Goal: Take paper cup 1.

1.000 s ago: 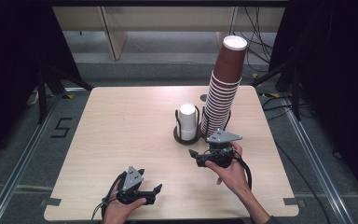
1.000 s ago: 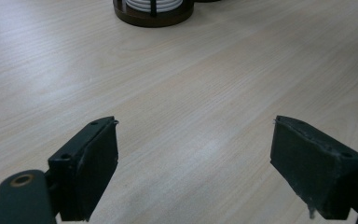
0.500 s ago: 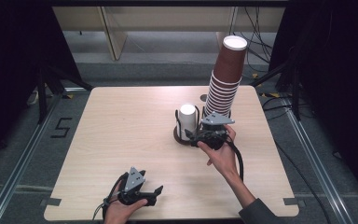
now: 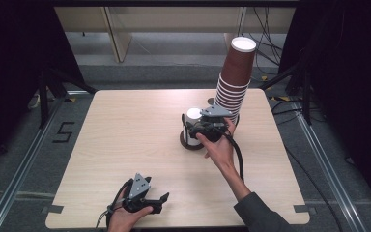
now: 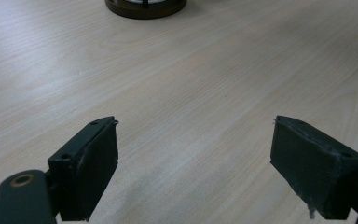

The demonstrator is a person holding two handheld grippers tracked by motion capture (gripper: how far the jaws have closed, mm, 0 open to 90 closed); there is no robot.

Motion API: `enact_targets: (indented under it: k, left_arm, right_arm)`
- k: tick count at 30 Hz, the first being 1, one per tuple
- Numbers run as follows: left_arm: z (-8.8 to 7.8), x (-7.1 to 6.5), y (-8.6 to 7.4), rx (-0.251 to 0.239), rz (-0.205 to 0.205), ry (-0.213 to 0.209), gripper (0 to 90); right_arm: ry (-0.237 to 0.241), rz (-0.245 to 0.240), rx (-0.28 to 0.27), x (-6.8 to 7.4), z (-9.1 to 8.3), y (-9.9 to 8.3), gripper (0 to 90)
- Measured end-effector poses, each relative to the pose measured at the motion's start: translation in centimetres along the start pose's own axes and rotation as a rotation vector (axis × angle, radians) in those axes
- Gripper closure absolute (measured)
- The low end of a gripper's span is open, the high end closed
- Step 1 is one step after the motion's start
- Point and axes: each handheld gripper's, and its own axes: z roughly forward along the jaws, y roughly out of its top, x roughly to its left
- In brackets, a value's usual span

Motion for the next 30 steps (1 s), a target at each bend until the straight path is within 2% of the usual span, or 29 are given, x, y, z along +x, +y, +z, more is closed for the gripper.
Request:
enact_targets:
  k: [1,3,12,13,15,20,21,23,24,28,30]
  left_arm:
    - [0.0,0.0,0.0,0.002,0.001,0.002,14.8]
    - [-0.1,0.0,0.0,0.007,0.009,-0.001,14.8]
    - [0.0,-0.1,0.0,-0.001,0.0,-0.006,14.8]
    - [-0.1,-0.1,0.0,0.003,-0.002,-0.005,14.8]
    - [-0.1,-0.1,0.0,-0.001,0.003,-0.013,14.8]
    - [-0.1,-0.1,0.1,-0.001,0.005,-0.015,14.8]
    - [-0.1,-0.1,0.1,-0.007,0.002,-0.015,14.8]
    - [-0.1,-0.1,0.1,-0.007,0.002,-0.011,14.8]
    - [-0.1,-0.1,0.1,-0.009,0.001,-0.012,14.8]
    - [-0.1,-0.1,0.1,-0.009,0.002,-0.013,14.8]
    - [-0.2,-0.1,0.1,-0.012,0.003,-0.014,14.8]
  right_arm:
    - [-0.002,0.025,0.002,0.1,0.1,0.1,25.6]
    - [0.008,0.024,0.001,0.0,0.3,0.2,25.6]
    - [-0.044,0.002,0.026,0.1,1.8,1.1,25.2]
    - [-0.061,-0.01,0.034,0.2,2.2,1.2,25.4]
    - [-0.074,0.002,0.035,0.3,2.6,1.1,25.4]
    - [-0.076,-0.011,0.053,0.3,3.2,1.2,25.4]
    - [-0.076,0.016,0.062,0.5,3.4,1.2,25.4]
    - [-0.08,-0.004,0.075,0.3,3.6,1.2,27.0]
    - [-0.09,0.031,0.079,0.5,3.7,1.2,26.9]
    - [-0.087,0.004,0.072,0.3,3.9,1.3,29.8]
    - [-0.079,0.055,0.07,0.4,4.2,1.3,33.3]
